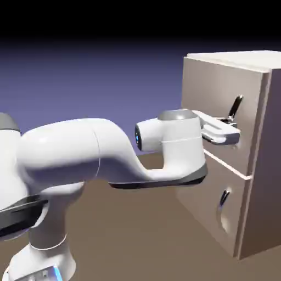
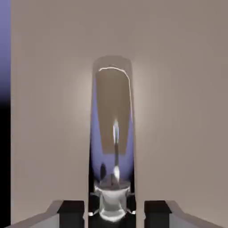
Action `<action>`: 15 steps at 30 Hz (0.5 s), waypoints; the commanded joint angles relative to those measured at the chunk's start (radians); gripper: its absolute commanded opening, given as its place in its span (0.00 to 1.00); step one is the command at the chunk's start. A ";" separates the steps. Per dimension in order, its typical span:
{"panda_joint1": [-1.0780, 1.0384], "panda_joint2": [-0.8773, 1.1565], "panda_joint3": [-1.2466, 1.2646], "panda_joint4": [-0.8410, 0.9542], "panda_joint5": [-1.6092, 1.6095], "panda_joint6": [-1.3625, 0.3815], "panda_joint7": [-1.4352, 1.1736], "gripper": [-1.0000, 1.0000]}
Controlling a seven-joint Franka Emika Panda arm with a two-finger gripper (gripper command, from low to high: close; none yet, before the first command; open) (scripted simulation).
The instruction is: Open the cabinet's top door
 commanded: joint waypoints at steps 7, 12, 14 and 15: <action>-0.254 0.126 0.214 -0.118 0.010 -0.056 0.205 0.00; -0.434 0.105 0.387 -0.243 0.161 -0.128 0.170 0.00; -0.499 0.077 0.459 -0.299 0.245 -0.164 0.133 0.00; -0.529 0.061 0.495 -0.326 0.288 -0.182 0.114 0.00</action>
